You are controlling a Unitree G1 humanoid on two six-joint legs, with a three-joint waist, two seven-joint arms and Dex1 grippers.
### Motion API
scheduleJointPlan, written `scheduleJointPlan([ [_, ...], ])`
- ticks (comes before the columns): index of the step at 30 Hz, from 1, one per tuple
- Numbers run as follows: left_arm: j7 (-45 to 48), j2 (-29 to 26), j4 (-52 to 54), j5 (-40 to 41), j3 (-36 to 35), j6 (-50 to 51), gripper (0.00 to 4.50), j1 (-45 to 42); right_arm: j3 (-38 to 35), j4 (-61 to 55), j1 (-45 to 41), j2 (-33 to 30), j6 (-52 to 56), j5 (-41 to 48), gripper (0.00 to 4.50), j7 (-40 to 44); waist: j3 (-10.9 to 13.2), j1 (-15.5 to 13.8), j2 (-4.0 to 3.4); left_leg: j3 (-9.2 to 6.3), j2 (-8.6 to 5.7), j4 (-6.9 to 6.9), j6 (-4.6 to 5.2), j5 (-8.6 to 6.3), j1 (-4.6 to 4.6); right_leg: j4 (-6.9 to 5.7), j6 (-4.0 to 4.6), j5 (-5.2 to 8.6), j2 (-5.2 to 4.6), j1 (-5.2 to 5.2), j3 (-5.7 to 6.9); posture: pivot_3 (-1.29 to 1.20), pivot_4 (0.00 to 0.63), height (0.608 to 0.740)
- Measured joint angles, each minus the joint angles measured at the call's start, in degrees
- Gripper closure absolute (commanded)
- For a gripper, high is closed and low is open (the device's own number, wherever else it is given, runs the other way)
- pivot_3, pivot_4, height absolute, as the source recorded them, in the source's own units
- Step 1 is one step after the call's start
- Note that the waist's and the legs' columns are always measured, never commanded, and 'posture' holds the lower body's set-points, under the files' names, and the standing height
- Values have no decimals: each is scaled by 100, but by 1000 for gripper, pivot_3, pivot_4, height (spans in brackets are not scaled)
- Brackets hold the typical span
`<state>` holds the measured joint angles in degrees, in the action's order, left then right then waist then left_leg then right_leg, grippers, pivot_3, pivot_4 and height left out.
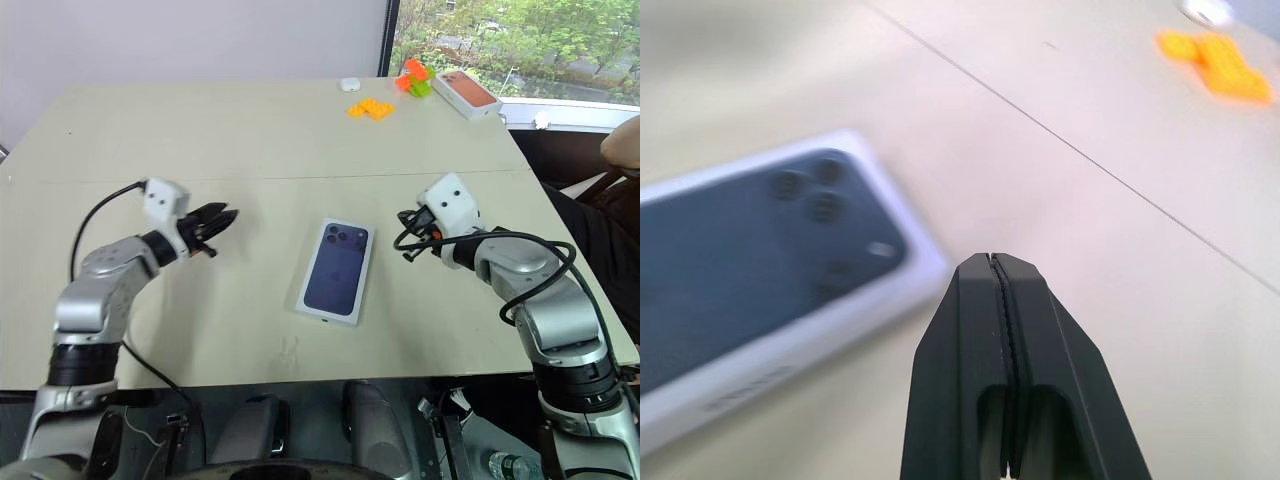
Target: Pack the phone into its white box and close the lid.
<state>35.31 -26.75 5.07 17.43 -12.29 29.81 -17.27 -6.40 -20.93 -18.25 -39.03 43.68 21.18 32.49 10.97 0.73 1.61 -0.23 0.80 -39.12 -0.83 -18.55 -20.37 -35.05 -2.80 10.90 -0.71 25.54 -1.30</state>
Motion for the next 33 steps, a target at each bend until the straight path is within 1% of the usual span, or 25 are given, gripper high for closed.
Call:
scheduleJointPlan([
  [2, -113, -135, 68, 67, -346, -2, 3049, 355, -353, 283, 113, 39, -115, 125, 4500, 66, 1, -4, -1, 1, -3, 0, 1, -1, -3, 2, -1, 0, -9, 1, -2, 0, 150, 740],
  [4, -172, -247, 105, 92, -581, -6, 3049, 562, -492, 419, 195, 13, -190, 136, 4500, 89, 1, -8, 0, 3, -6, 0, 1, -1, -3, 3, 0, 1, -15, 0, -3, 0, 150, 740],
  [8, -193, -415, 284, 183, -899, -49, 3049, 1051, -484, 481, 332, 5, -319, 124, 4500, 141, 1, 11, -1, 5, -4, 0, 1, -1, 2, 2, 1, 5, -13, 0, -4, 0, 150, 740],
  [10, -209, -422, 337, 187, -931, -79, 3049, 1242, -456, 504, 378, 43, -361, 95, 4500, 128, 2, 15, -2, 5, -1, 0, 1, -1, 3, 1, 2, 6, -9, -1, -4, 0, 150, 740],
  [15, -292, -541, 338, 200, -1080, -215, 3049, 1313, -297, 504, 384, 414, -571, 80, 4500, 43, 2, 24, -2, 4, 5, 0, 1, -1, 7, -4, 4, 6, 8, -1, 2, 0, 150, 740],
  [17, -340, -593, 351, 203, -1209, -272, 3049, 1378, -254, 505, 476, 442, -772, 37, 4500, 76, 2, 29, -5, 4, 7, 2, 1, -1, 7, -5, 3, 6, 10, 1, 2, 0, 150, 740],
  [21, -421, -596, 356, 256, -1374, -281, 3049, 1547, -229, 506, 607, 541, -839, 99, 4500, 180, 3, 27, -5, 4, 9, 2, 1, -1, 3, -3, 3, 5, 0, 3, -2, 0, 150, 740],
  [25, -524, -598, 381, 269, -1384, -281, 3049, 1548, -202, 635, 587, 572, -926, 136, 4500, 222, 2, 14, -4, 7, 4, -2, 1, -1, 5, -3, 4, 6, -8, 0, -4, 0, 150, 740],
  [33, -638, -597, 433, 292, -1334, -279, 3049, 1518, -33, 781, 417, 851, -1202, 16, 4500, 124, 3, 39, -5, 5, 8, 0, 1, -1, 5, -4, 4, 5, 2, 2, -3, 0, 150, 740],
])
